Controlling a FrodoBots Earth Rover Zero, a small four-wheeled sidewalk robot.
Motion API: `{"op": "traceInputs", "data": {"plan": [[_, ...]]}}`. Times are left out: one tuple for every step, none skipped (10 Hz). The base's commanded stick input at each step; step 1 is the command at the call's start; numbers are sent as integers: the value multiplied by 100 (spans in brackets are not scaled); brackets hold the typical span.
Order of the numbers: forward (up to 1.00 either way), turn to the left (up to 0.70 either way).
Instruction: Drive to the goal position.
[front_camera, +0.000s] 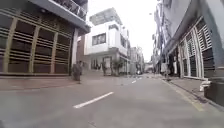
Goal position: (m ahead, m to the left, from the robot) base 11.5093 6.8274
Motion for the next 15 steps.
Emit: {"op": "traceInputs", "data": {"plan": [[70, -35], [70, -35], [70, -35], [70, -35], [70, -35], [70, -35], [70, -35], [70, -35], [70, -35], [70, -35], [70, -35], [70, -35], [70, -35], [70, -35], [70, -35]]}}
